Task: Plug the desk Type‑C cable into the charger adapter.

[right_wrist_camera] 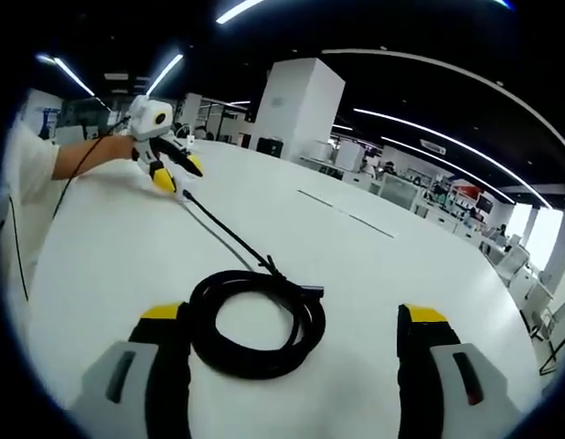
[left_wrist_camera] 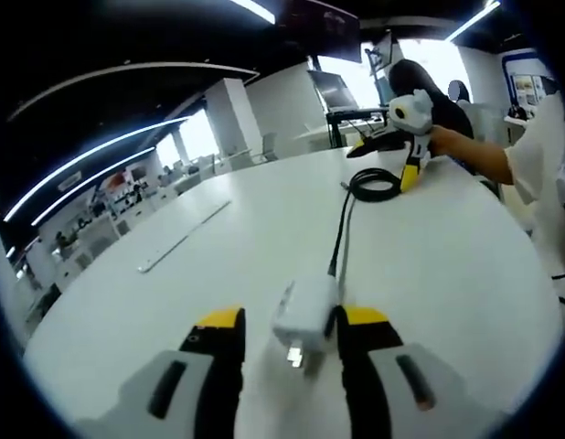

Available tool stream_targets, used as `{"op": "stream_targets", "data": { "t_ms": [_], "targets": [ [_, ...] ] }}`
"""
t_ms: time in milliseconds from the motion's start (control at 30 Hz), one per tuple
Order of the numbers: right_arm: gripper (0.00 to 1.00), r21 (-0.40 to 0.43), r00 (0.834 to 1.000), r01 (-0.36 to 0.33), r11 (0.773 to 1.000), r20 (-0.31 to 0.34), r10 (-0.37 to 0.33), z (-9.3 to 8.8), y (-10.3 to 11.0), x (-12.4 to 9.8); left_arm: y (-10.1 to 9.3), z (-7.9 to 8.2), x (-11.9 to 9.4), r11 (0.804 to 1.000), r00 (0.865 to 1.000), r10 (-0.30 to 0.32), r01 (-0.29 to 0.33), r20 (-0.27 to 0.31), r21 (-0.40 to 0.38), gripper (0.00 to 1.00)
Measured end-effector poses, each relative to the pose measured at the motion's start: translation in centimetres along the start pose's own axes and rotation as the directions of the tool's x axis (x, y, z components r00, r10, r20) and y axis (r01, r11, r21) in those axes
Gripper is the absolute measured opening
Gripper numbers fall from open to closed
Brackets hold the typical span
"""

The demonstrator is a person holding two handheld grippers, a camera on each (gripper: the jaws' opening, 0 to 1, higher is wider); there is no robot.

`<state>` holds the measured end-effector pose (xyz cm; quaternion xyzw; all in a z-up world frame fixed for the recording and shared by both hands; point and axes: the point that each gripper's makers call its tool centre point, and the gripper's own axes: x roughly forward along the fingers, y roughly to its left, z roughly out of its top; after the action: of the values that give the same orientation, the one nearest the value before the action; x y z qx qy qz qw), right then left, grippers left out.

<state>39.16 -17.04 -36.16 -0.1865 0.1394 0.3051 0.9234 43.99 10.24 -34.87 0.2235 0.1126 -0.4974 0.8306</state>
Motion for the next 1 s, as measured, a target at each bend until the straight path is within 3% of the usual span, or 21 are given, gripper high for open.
{"op": "stream_targets", "data": {
  "t_ms": [1000],
  "targets": [
    [0.96,-0.014,0.999,0.039,0.999,-0.024,-0.039,0.1,-1.8,2.4,4.6,-0.3,3.1,0.996,0.994,0.088,-0.086,-0.057,0.031,0.38]
  ]
}}
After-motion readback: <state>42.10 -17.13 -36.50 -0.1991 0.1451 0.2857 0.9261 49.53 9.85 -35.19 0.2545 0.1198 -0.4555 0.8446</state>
